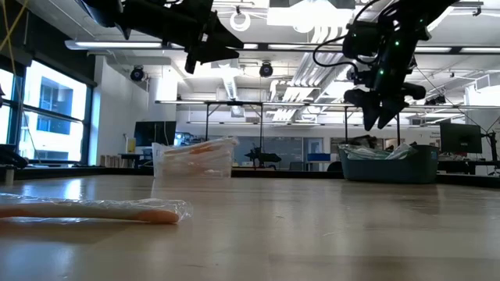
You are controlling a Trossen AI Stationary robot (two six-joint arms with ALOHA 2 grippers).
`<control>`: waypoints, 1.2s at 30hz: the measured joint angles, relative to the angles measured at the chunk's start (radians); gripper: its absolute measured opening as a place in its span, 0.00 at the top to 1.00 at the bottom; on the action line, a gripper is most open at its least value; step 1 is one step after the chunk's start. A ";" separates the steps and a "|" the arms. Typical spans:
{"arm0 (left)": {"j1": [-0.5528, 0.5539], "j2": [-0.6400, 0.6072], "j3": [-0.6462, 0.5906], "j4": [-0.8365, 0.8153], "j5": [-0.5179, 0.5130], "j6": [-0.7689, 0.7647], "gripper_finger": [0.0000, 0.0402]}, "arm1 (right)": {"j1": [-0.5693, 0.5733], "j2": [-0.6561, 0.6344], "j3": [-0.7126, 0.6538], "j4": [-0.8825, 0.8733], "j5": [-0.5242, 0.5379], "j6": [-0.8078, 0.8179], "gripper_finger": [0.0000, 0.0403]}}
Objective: Pick & Place Toothbrushes
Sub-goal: Put the orange toothbrush into the transparent bin
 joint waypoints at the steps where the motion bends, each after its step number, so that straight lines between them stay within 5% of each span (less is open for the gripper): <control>1: 0.000 0.000 0.000 0.000 0.000 0.000 0.65 | 0.000 -0.002 0.000 0.000 -0.014 0.000 0.56; 15: 0.000 0.000 0.001 -0.003 0.000 0.003 0.65 | 0.000 -0.080 0.000 0.015 -0.124 0.000 0.57; 21: 0.000 0.000 0.001 -0.003 0.000 0.003 0.65 | 0.000 -0.157 0.000 0.100 -0.259 -0.007 0.57; 36: 0.000 0.000 0.001 -0.003 0.000 0.004 0.65 | 0.000 -0.335 0.000 0.294 -0.381 -0.059 0.57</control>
